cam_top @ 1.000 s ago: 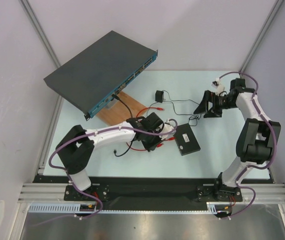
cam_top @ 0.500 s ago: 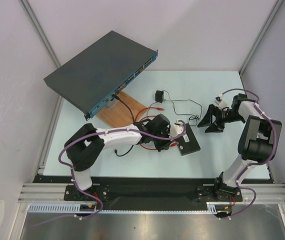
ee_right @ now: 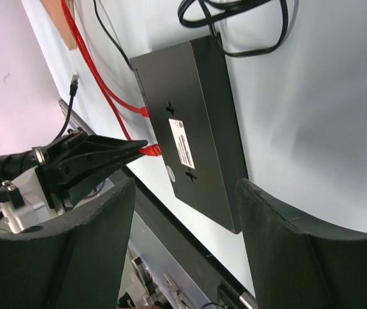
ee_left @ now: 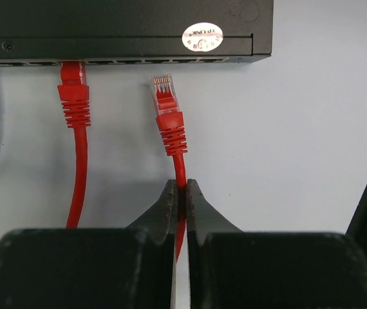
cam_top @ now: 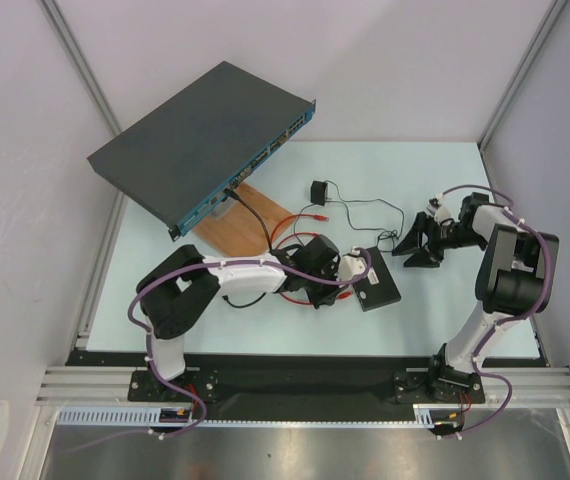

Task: Insert the plug into the switch port

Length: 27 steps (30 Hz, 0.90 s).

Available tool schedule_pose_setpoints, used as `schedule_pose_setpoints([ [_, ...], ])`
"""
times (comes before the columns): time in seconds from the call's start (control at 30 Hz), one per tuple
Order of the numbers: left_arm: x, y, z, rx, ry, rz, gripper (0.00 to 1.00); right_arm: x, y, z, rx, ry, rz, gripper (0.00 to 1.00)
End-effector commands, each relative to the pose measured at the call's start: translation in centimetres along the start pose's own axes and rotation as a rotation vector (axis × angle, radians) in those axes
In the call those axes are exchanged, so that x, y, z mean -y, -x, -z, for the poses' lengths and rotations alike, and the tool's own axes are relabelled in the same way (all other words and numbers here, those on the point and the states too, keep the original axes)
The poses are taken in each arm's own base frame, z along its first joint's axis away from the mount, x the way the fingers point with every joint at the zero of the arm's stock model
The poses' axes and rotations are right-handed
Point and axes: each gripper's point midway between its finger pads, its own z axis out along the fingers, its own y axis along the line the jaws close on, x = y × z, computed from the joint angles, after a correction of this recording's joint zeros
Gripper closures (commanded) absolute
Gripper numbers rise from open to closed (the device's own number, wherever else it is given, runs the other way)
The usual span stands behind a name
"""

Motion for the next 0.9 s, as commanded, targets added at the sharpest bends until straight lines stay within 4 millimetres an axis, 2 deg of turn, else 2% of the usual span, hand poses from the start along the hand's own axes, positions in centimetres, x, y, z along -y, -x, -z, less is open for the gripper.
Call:
schedule_pose_setpoints([
  [0.0,0.0,0.8,-0.5,0.026,-0.006,-0.022,1.00,-0.4,0.7,-0.4,0.018,0.026,-0.006,0.32],
  [0.3,0.1,1.5,-0.8,0.049,-0.017,-0.026,1.00,-0.7,0.4,-1.6,-0.009,0.015,0.018,0.33],
  [0.5,0.0,2.5,-0.7,0.087,-0.015,-0.029,1.00,-0.6,-0.2,-2.3,-0.038,0.002,0.027,0.37],
  [0.87,0.2,3.5,-0.8,0.120,-0.036,-0.061,0.99,-0.5,-1.0,-2.6,-0.069,0.013,0.007,0.42],
])
